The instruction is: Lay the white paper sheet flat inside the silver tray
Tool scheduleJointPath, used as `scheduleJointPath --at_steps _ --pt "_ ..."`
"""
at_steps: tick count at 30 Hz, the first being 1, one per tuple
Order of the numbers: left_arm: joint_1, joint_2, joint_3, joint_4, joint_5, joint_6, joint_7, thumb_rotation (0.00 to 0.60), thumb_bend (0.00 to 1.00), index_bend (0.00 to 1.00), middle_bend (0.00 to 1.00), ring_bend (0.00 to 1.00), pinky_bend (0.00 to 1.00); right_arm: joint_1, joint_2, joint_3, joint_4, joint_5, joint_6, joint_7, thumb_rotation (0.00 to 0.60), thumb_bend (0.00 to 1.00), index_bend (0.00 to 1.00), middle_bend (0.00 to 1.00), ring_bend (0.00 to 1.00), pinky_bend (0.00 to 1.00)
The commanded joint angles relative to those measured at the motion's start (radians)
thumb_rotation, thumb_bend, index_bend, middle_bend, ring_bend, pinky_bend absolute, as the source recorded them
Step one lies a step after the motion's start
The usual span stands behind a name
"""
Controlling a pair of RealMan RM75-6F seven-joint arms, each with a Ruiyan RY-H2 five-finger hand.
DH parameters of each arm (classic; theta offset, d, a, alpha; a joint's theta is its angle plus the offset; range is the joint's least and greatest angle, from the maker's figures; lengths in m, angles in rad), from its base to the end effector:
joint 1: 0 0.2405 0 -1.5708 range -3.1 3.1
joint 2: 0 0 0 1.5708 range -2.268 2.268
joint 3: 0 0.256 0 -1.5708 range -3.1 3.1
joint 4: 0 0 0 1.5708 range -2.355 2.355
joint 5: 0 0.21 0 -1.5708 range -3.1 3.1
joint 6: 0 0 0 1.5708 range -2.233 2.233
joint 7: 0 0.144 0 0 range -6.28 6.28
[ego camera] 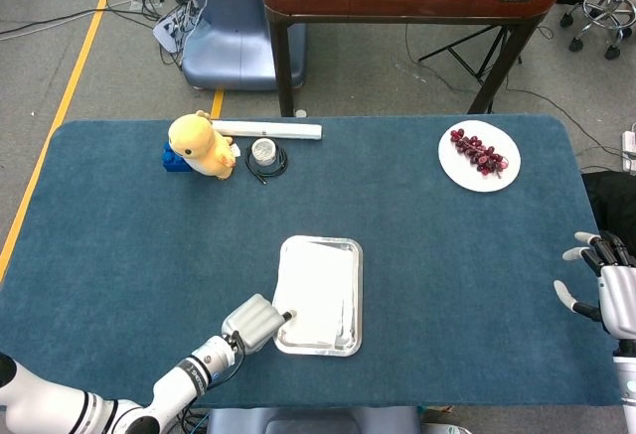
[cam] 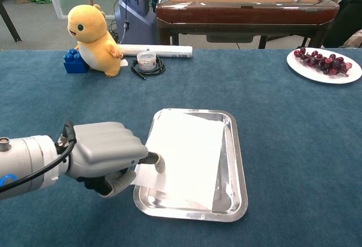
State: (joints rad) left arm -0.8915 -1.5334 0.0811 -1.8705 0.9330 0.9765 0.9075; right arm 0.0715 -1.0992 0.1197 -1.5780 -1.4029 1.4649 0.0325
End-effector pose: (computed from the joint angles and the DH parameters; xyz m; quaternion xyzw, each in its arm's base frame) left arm -0.1011 0.2388 -0.0558 -0.8981 -0.2316 -0.2241 0.2993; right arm -0.3291 -0.1911 0.1826 0.5514 -0.3919 0.3825 0.6294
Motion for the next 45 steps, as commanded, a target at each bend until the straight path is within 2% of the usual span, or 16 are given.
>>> scheduleJointPath --at_steps 1,45 --pt "-0.001 -0.001 0.003 0.001 -0.002 0.002 -0.001 0.600 0.72 0.21 1.00 1.00 1.00 0.000 0.000 0.000 0.000 0.001 0.000 0.000 0.600 0.27 0.41 0.24 0.12 0.32" --pt "-0.027 -0.063 0.034 0.025 -0.010 -0.004 -0.002 0.600 0.72 0.22 1.00 1.00 1.00 -0.004 0.006 0.003 -0.002 -0.002 0.007 0.012 0.600 0.27 0.41 0.24 0.12 0.32"
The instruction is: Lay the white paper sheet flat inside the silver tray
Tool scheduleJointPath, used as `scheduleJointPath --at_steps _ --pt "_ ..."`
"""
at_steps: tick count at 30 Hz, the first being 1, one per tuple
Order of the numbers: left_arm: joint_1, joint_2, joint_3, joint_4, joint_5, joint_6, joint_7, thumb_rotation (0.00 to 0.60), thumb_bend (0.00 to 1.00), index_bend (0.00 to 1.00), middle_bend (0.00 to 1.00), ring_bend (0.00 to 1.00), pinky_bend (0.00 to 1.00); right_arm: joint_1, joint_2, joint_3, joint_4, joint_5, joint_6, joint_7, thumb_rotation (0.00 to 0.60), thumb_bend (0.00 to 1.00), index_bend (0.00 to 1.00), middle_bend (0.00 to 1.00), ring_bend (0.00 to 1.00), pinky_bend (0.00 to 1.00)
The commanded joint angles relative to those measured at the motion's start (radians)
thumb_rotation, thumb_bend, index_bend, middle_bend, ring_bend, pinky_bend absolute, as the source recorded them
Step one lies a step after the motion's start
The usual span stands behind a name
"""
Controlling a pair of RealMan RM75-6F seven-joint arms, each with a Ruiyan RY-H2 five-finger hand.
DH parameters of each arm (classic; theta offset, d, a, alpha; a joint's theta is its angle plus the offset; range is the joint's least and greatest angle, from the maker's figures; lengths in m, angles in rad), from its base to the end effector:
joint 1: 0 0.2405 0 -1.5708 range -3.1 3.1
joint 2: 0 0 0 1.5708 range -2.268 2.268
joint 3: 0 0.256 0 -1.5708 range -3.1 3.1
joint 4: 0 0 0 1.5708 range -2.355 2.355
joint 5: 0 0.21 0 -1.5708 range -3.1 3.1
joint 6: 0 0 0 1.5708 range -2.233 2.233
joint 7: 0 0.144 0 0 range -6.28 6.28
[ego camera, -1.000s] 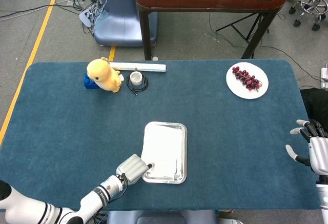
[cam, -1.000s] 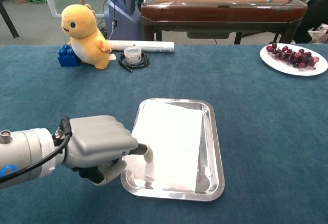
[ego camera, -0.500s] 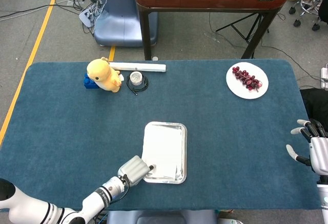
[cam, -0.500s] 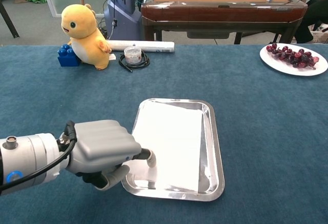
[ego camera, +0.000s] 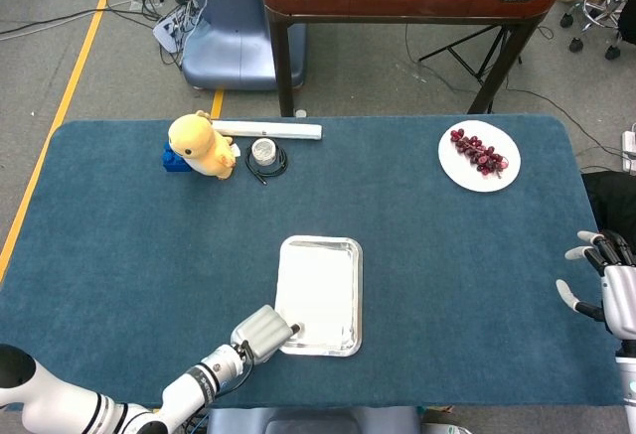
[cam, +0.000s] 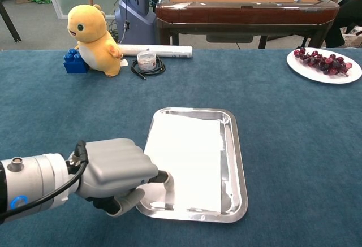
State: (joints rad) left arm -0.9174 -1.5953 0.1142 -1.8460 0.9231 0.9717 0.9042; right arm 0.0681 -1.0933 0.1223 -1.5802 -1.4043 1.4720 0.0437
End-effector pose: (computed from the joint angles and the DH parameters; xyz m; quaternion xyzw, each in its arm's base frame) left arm -0.0972 0.2257 -0.0740 -0.9086 -0.2295 -0.2180 0.2725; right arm -0.3288 -0.1905 0.1856 0.5479 -0.3913 0.3871 0.6300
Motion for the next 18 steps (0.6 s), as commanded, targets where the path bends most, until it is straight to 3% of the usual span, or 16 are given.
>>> scheduleJointPath --at_steps 1,18 --pt "-0.001 -0.002 0.001 0.000 -0.001 0.002 0.002 0.600 0.72 0.22 1.00 1.00 1.00 0.000 0.001 0.000 0.000 -0.001 0.001 0.002 0.600 0.27 0.41 0.24 0.12 0.32" --pt "-0.007 -0.013 0.003 0.000 0.014 0.005 0.001 0.600 0.72 0.19 1.00 1.00 1.00 -0.004 0.006 0.002 -0.002 -0.004 0.007 0.017 0.600 0.27 0.41 0.24 0.12 0.32"
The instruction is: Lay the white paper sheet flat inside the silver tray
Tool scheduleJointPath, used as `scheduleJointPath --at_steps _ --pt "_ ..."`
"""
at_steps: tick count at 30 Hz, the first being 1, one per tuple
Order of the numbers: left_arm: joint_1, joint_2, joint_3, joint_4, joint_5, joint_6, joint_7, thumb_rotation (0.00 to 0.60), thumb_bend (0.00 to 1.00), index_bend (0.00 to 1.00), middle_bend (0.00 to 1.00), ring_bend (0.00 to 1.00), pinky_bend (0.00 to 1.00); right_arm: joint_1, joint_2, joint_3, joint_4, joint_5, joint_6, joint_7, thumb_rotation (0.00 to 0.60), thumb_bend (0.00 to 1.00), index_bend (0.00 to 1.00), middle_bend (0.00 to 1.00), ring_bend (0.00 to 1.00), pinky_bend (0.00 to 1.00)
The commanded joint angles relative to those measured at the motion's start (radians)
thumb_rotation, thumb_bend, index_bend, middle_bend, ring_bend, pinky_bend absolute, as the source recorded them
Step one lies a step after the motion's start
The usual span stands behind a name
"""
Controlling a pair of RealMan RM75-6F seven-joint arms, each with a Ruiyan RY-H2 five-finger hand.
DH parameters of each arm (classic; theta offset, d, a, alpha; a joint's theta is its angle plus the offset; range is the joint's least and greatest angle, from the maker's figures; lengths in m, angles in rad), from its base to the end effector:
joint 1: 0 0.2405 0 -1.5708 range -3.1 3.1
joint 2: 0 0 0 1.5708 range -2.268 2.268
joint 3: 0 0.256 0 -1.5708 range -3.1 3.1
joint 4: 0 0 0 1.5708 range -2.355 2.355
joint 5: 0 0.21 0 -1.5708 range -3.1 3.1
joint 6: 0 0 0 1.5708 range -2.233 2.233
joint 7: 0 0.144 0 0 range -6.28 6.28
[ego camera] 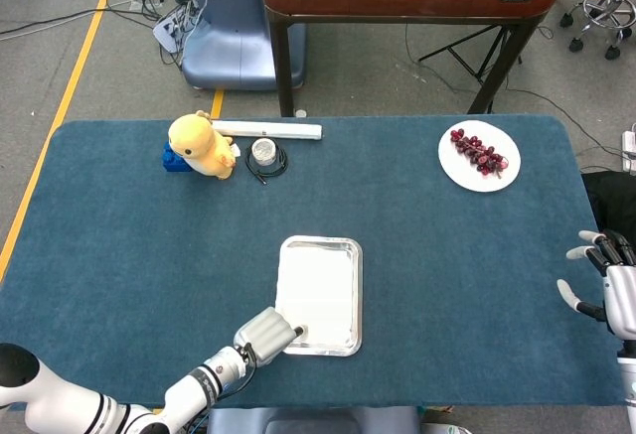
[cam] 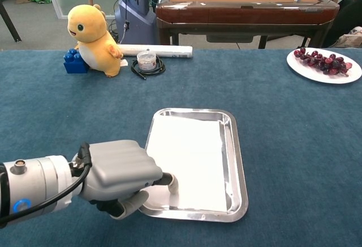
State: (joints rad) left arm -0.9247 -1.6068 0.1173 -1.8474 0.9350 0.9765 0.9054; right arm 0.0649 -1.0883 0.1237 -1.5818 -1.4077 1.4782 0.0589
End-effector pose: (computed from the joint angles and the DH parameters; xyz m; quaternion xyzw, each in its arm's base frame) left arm -0.0924 0.2228 -0.0762 -0.9105 -0.2230 -0.2241 0.2666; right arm -0.3284 -0.1897 0.1879 0.5447 -0.3921 0.3927 0.6287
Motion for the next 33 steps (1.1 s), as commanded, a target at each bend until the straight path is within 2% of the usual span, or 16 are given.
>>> scheduleJointPath --at_steps 1,7,19,33 --pt "0.000 -0.003 0.000 0.002 0.003 0.001 -0.001 0.600 0.72 0.19 1.00 1.00 1.00 -0.001 0.001 0.000 -0.001 -0.001 0.001 0.003 0.600 0.27 0.41 0.24 0.12 0.32" --pt "0.001 -0.017 -0.002 0.014 0.012 0.007 0.002 0.600 0.72 0.15 1.00 1.00 1.00 -0.003 0.005 0.002 -0.001 -0.001 0.005 0.010 0.600 0.27 0.41 0.24 0.12 0.32" --pt "-0.002 -0.033 -0.004 0.027 0.009 0.004 0.007 0.600 0.71 0.15 1.00 1.00 1.00 -0.007 0.012 0.004 -0.003 -0.002 0.012 0.025 0.600 0.27 0.41 0.24 0.12 0.32" --pt "0.009 0.026 0.008 -0.039 0.035 0.039 0.011 0.600 0.71 0.17 1.00 0.99 1.00 -0.010 0.013 0.007 -0.004 0.000 0.017 0.024 0.600 0.27 0.41 0.24 0.12 0.32"
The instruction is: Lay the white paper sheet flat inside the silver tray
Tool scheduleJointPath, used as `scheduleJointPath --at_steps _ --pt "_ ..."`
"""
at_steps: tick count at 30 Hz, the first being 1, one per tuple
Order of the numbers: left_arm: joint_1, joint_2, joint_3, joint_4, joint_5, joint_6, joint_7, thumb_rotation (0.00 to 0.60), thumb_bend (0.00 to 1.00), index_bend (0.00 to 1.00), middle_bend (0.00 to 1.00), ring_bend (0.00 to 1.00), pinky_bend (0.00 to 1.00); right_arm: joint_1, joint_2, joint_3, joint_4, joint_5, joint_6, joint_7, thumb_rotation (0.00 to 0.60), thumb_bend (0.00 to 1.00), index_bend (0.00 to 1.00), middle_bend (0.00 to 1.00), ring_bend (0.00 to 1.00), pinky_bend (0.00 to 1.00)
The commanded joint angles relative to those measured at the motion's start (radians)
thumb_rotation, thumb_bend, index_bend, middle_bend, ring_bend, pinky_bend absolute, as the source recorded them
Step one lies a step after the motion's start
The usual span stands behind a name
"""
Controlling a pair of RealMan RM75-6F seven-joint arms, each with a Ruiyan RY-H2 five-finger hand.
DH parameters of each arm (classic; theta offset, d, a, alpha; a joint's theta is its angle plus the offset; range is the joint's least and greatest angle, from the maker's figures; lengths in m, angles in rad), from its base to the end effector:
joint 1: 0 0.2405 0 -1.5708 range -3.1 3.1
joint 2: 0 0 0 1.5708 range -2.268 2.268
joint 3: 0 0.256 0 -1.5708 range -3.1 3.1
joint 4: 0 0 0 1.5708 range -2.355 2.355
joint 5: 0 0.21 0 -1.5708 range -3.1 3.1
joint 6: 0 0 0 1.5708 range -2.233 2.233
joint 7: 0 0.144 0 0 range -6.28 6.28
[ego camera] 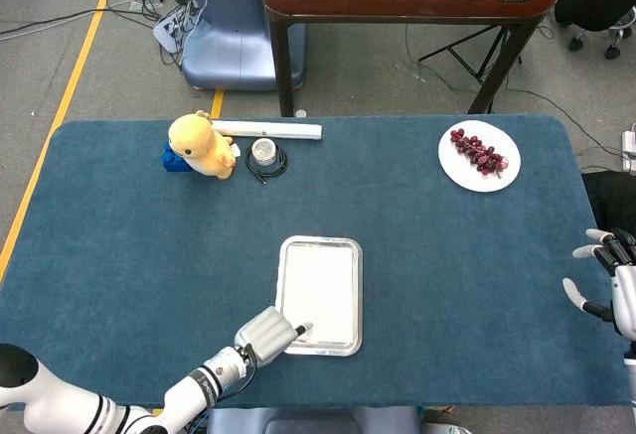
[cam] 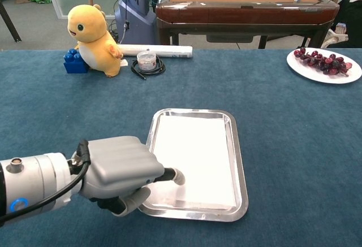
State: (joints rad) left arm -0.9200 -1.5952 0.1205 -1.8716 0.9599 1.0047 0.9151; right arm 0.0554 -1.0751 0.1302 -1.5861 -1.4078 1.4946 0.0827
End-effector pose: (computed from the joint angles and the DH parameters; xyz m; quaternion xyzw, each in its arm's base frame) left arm -0.0889 0.2214 -0.0700 -0.9081 -0.2143 -0.2351 0.2722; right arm -0.3284 -0.1877 0.1949 0.5358 -0.3908 0.4019 0.6314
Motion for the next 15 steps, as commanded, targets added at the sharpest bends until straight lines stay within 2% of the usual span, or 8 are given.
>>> scheduleJointPath --at_steps 1,7,11,15 --pt "0.008 0.029 0.007 -0.028 0.017 0.017 -0.001 0.600 0.71 0.17 1.00 0.99 1.00 0.000 0.000 0.000 0.000 0.000 0.001 0.000 0.600 0.27 0.41 0.24 0.12 0.32" --pt "0.032 0.124 0.013 -0.087 0.083 0.040 -0.066 0.600 0.71 0.19 1.00 0.98 1.00 0.000 -0.001 0.001 0.000 0.003 -0.001 -0.004 0.600 0.27 0.41 0.24 0.12 0.32" --pt "0.069 0.202 0.035 -0.105 0.188 0.071 -0.138 0.600 0.70 0.19 1.00 0.96 1.00 0.003 -0.005 0.000 0.002 0.006 -0.009 -0.012 0.600 0.27 0.41 0.24 0.12 0.32" --pt "0.115 0.268 0.058 -0.093 0.313 0.117 -0.219 0.600 0.70 0.20 0.99 0.88 1.00 0.007 -0.011 -0.002 0.003 0.008 -0.017 -0.025 0.600 0.27 0.41 0.24 0.12 0.32"
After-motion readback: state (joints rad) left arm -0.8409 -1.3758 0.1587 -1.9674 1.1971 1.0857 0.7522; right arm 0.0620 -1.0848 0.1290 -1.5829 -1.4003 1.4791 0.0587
